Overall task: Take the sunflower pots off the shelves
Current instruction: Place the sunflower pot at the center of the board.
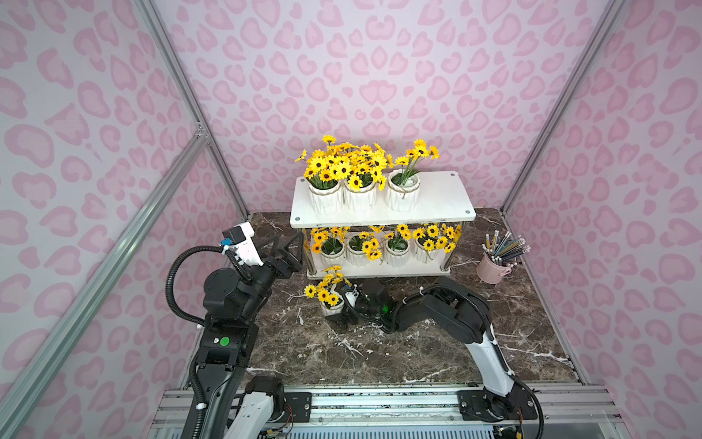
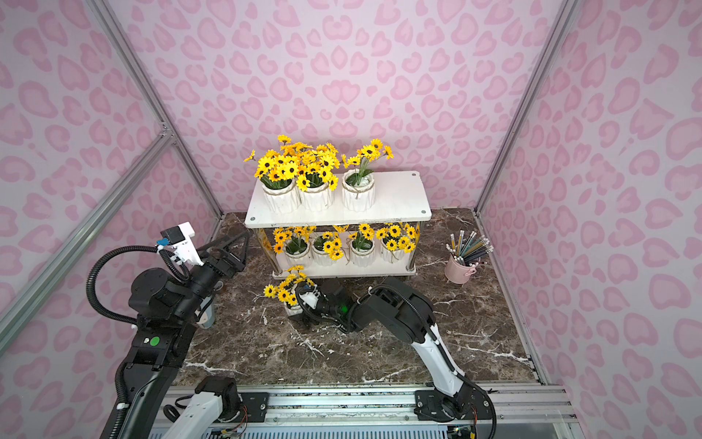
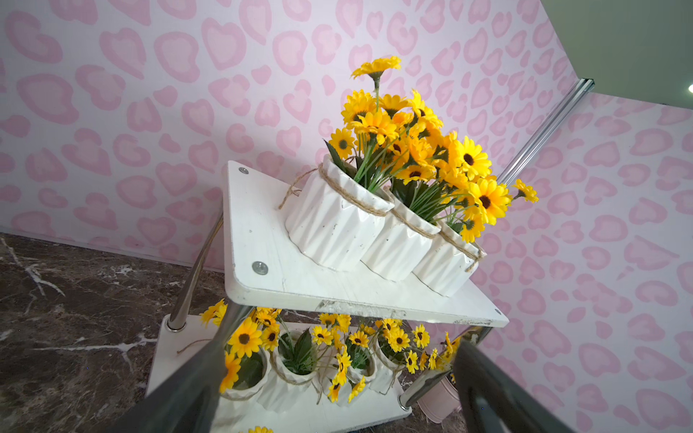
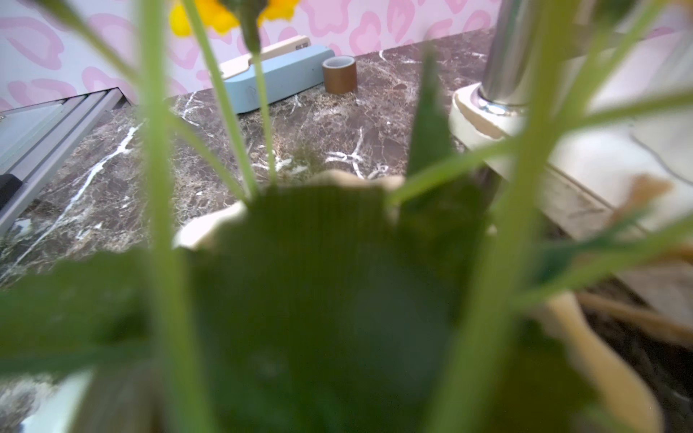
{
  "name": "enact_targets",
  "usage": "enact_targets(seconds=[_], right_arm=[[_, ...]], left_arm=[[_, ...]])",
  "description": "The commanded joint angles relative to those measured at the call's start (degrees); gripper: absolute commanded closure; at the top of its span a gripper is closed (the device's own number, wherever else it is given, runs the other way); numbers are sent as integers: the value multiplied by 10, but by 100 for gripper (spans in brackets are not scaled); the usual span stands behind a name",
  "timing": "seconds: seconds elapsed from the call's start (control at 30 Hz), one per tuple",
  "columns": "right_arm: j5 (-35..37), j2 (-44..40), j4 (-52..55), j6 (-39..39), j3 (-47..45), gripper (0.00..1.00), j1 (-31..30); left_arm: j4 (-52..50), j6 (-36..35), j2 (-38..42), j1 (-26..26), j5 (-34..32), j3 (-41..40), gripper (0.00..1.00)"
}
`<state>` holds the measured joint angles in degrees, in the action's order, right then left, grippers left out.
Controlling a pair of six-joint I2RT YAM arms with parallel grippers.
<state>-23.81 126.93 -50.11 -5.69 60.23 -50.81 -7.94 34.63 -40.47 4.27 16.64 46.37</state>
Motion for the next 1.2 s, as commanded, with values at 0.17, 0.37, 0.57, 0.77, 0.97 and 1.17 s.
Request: enact_targets(seconds=[0.17, 0.37, 0.57, 0.77, 0.97, 1.17], right_arm=[[44, 9, -162, -41, -37, 1, -18], [114, 4, -235, -37, -67, 1, -37], [83, -12, -253, -21, -84, 1, -28], [66, -24, -257, -25, -101, 1, -24], [90, -46, -246, -43, -123, 1, -35], [109, -54, -229, -41, -130, 1, -28]], left_arm=[[18, -13, 3, 0, -1, -3, 3], [15, -26, 0, 0, 6, 4, 3], [2, -22, 14, 0, -9, -3, 3], [-60, 34, 59, 0, -99, -69, 1], [-35, 45, 71, 0, -96, -91, 3], [-32, 29, 54, 0, -89, -70, 3]])
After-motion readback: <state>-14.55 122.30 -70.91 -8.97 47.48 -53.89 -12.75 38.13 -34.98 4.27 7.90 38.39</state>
